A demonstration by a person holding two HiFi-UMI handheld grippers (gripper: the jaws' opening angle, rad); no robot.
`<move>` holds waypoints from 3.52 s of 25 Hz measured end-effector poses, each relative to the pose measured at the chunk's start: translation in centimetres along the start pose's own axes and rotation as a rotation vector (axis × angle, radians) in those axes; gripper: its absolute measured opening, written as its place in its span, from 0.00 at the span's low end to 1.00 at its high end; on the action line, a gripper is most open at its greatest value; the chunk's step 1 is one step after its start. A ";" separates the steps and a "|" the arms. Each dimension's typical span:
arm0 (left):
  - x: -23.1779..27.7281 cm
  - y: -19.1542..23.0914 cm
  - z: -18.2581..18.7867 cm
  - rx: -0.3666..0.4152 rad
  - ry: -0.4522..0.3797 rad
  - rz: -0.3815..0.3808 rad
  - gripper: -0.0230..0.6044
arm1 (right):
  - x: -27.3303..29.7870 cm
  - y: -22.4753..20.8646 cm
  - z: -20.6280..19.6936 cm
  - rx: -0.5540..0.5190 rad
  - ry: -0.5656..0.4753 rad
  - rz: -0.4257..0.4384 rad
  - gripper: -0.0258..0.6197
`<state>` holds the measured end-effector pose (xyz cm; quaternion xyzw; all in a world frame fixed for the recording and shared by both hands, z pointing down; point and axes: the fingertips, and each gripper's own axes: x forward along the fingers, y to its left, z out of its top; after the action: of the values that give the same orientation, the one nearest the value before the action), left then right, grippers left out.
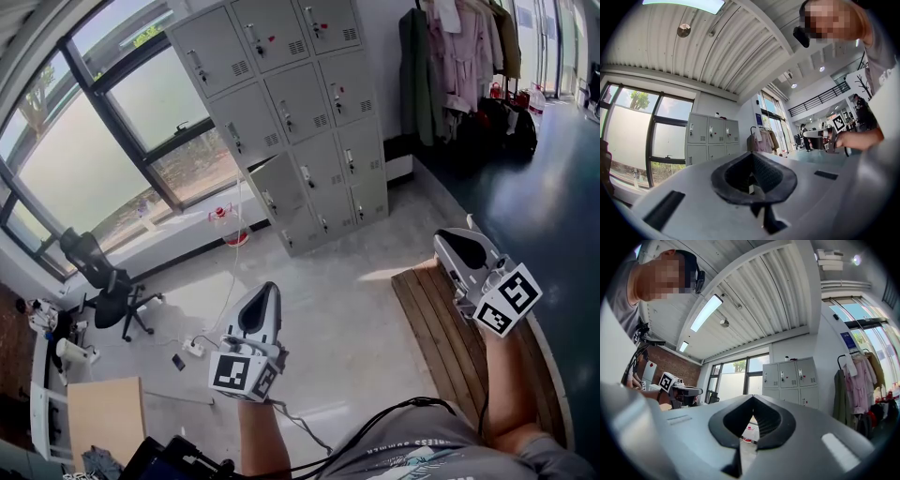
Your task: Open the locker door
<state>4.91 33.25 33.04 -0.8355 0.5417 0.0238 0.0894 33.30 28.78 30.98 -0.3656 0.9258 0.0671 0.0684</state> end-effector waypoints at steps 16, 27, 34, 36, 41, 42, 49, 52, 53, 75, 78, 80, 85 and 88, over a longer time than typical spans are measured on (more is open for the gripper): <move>6.5 7.2 -3.6 -0.015 0.031 0.045 0.05 | 10.5 -4.7 -2.6 0.009 -0.011 0.059 0.03; 17.4 15.1 -6.4 -0.029 0.024 0.107 0.05 | 22.3 -13.1 -5.4 0.013 -0.026 0.119 0.03; 21.6 19.5 -7.5 -0.032 0.031 0.140 0.05 | 29.0 -15.8 -6.8 0.021 -0.021 0.164 0.03; 22.6 21.1 -7.8 -0.031 0.033 0.151 0.05 | 31.0 -16.4 -7.1 0.023 -0.021 0.176 0.03; 25.7 25.6 -9.1 -0.026 0.041 0.145 0.05 | 36.6 -17.8 -8.6 0.028 -0.024 0.176 0.03; 26.3 26.6 -9.4 -0.023 0.042 0.143 0.05 | 37.9 -18.1 -9.1 0.032 -0.024 0.174 0.03; 31.5 36.4 -10.6 -0.020 0.029 0.145 0.05 | 48.4 -19.6 -11.1 0.033 -0.028 0.173 0.03; 33.2 39.9 -11.4 -0.018 0.038 0.123 0.05 | 52.6 -19.9 -11.7 0.033 -0.034 0.160 0.03; 33.7 41.2 -11.5 -0.015 0.039 0.117 0.05 | 54.0 -19.9 -11.8 0.030 -0.037 0.158 0.03; 46.8 57.9 -13.5 0.015 0.006 0.170 0.05 | 76.0 -25.9 -14.0 0.023 -0.067 0.242 0.03; 48.5 59.6 -13.5 0.030 -0.007 0.197 0.05 | 79.1 -27.1 -14.5 0.023 -0.064 0.270 0.03; 49.3 60.5 -13.9 0.030 -0.010 0.212 0.05 | 81.0 -27.6 -14.5 0.017 -0.065 0.288 0.03; 50.4 62.2 -15.0 0.030 0.008 0.238 0.05 | 84.6 -28.3 -13.8 0.017 -0.062 0.306 0.03; 50.8 63.9 -14.6 0.035 0.001 0.250 0.05 | 87.0 -28.3 -12.6 0.021 -0.073 0.307 0.03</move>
<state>-33.12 -40.45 32.60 -0.7598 0.6419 0.0249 0.1002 -11.20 -52.00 25.94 -0.2164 0.9684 0.0804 0.0947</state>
